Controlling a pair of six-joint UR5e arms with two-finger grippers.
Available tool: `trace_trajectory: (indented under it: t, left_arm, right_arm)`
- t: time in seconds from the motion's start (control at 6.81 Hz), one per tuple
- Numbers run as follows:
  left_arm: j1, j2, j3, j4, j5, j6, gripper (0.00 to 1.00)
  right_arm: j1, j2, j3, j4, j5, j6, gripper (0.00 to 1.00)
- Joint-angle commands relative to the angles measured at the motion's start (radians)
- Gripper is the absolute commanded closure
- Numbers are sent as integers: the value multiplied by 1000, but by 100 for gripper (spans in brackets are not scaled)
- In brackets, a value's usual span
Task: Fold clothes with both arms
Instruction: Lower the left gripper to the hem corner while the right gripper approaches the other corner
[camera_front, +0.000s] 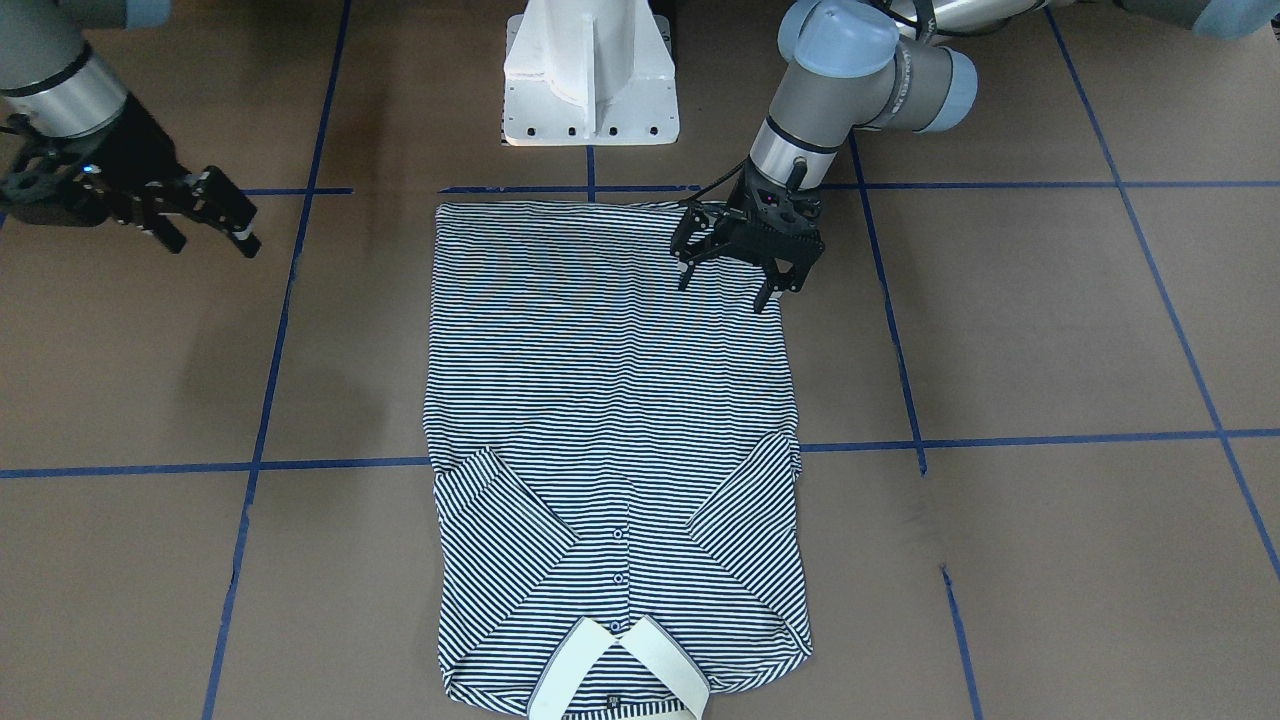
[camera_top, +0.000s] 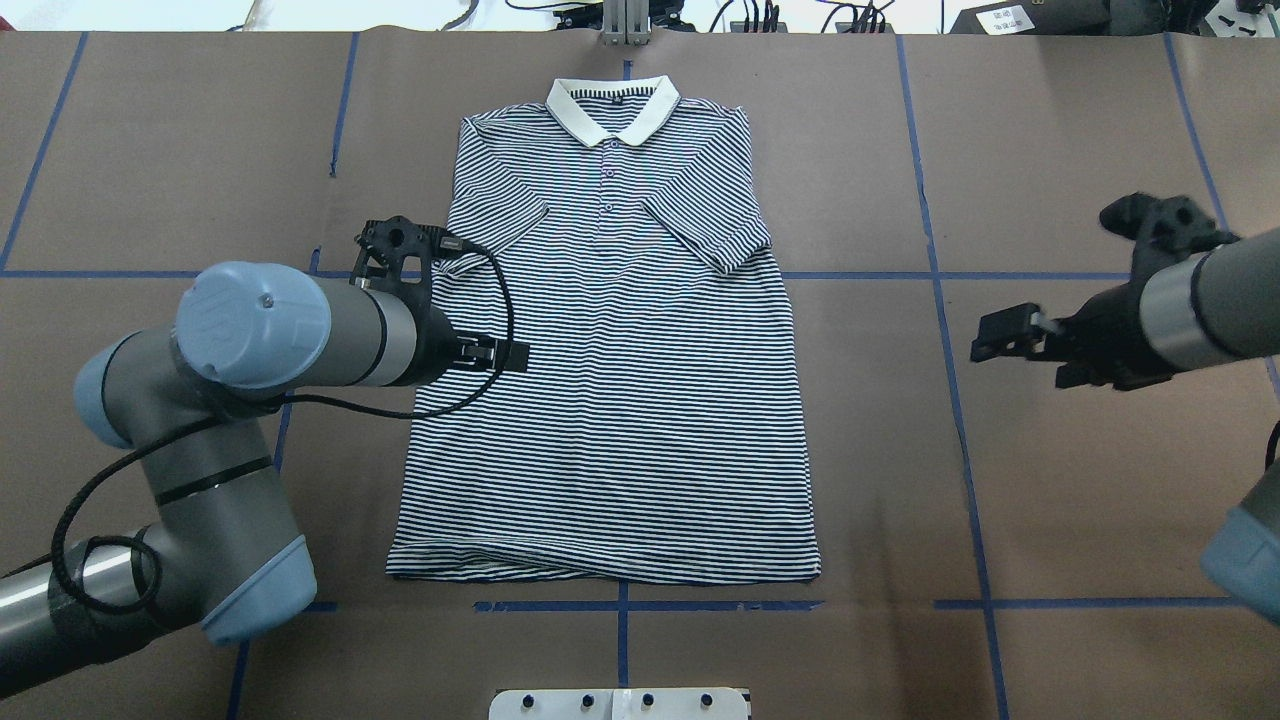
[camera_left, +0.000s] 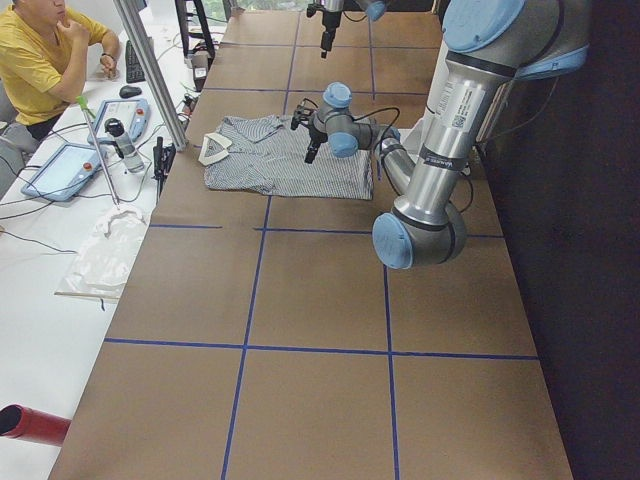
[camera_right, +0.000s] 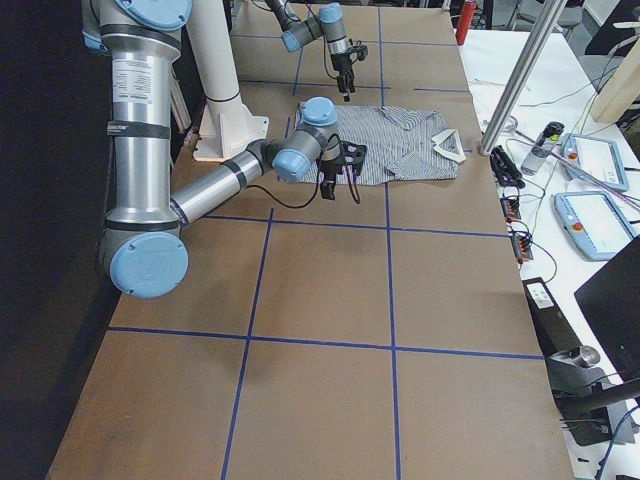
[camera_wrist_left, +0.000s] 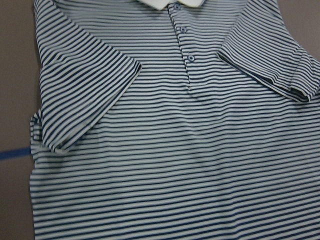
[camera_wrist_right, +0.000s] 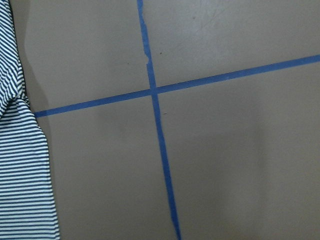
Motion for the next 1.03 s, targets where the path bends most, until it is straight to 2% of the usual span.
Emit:
trace_trajectory:
  t: [0.0, 0.15, 0.29, 0.59, 0.88]
  left_arm:
    - [78, 107, -64, 0, 5, -120, 1]
    - [148, 142, -87, 1, 47, -231, 27]
    - [196, 186, -114, 3, 68, -282, 37]
    - [238, 272, -147, 3, 103, -301, 38]
    - [286, 290, -148, 3, 124, -336, 39]
  right_arm:
    - [-262, -5, 49, 25, -205, 254, 7]
    - [-331, -5, 53, 23, -269, 296, 8]
    - [-370, -5, 54, 22, -294, 322, 8]
    - [-393, -8, 55, 22, -320, 335, 8]
    - [-396, -8, 64, 22, -320, 336, 8]
